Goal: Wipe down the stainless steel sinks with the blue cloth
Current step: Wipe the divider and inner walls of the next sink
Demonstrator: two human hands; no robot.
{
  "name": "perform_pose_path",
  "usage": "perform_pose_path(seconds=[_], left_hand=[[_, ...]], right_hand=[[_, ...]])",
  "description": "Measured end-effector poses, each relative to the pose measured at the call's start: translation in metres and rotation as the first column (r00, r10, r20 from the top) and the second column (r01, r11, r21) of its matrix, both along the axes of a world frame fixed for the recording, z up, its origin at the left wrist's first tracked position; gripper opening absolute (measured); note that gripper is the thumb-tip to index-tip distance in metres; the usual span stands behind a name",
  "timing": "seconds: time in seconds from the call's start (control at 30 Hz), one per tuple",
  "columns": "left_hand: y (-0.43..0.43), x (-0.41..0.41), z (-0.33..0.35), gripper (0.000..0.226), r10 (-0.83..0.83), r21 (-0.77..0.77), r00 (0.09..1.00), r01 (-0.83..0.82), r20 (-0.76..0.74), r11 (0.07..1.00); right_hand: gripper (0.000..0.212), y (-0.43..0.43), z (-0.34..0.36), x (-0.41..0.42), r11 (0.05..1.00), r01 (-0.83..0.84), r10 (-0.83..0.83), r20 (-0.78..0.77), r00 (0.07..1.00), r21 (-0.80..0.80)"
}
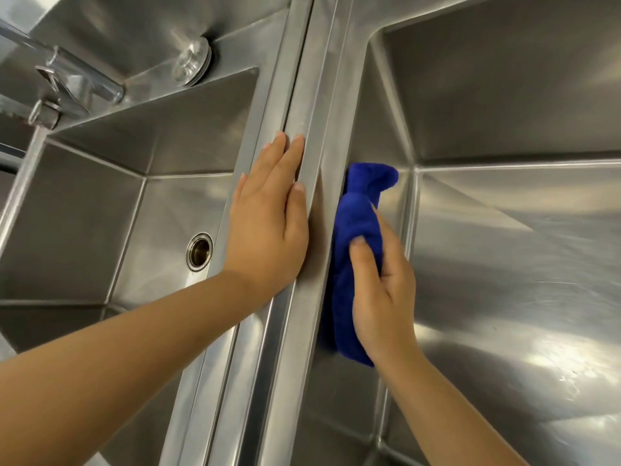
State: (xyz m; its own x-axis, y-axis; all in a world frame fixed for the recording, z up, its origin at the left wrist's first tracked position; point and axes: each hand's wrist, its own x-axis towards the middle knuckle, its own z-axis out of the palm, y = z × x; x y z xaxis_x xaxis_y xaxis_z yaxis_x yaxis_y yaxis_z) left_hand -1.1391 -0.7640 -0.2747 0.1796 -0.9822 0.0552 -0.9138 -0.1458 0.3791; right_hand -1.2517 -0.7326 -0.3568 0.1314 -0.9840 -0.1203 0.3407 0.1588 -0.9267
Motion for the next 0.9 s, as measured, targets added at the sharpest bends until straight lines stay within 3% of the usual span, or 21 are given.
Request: perform_pose_path(seconds=[0.07,0.13,0.23,0.33,0.5,0.6,0.7,0.8,0.9], left_hand=[[0.001,-0.001,0.000,0.051,0.004,0.008,1.000,-0.004,0.001,1.000],[0.000,-0.001,0.000,0.051,0.004,0.011,1.000,-0.004,-0.002,1.000],[0.000,-0.001,0.002,0.051,0.007,0.004,1.000,-0.007,0.005,1.000],[0.000,-0.001,0.001,0.050,0.006,0.002,1.000,-0.006,0.001,1.000],[0.001,0.000,-0.001,0.050,-0.006,-0.003,1.000,0.006,-0.003,1.000],[0.000,0.000,0.000,0.051,-0.001,-0.002,1.000,0.001,-0.017,1.000],[0.000,-0.001,-0.001,0.051,0.003,-0.006,1.000,-0.003,-0.002,1.000],[0.001,0.000,0.000,0.051,0.010,-0.002,1.000,-0.010,-0.004,1.000],[0.000,0.000,0.000,0.050,-0.001,-0.005,1.000,0.001,0.000,1.000]], right_hand=[[0.057,-0.003,-0.020,0.001,1.000,0.016,-0.015,-0.048,0.999,0.019],[0.055,-0.006,-0.045,0.001,0.987,0.015,-0.002,-0.084,0.996,0.158],[0.023,-0.009,-0.076,-0.001,0.916,0.017,0.027,-0.103,0.994,0.401],[0.022,-0.013,-0.079,-0.001,0.848,0.021,0.025,-0.081,0.996,0.529],[0.047,0.004,-0.029,0.000,0.959,0.031,-0.006,-0.089,0.996,0.281],[0.053,0.006,-0.042,0.001,0.972,0.052,-0.021,-0.136,0.990,0.230],[0.045,0.001,-0.080,0.003,0.926,0.074,0.009,-0.218,0.976,0.371],[0.036,-0.005,-0.118,0.002,0.795,0.091,0.065,-0.234,0.970,0.600],[0.035,-0.009,-0.117,0.001,0.765,0.080,0.087,-0.225,0.971,0.639]])
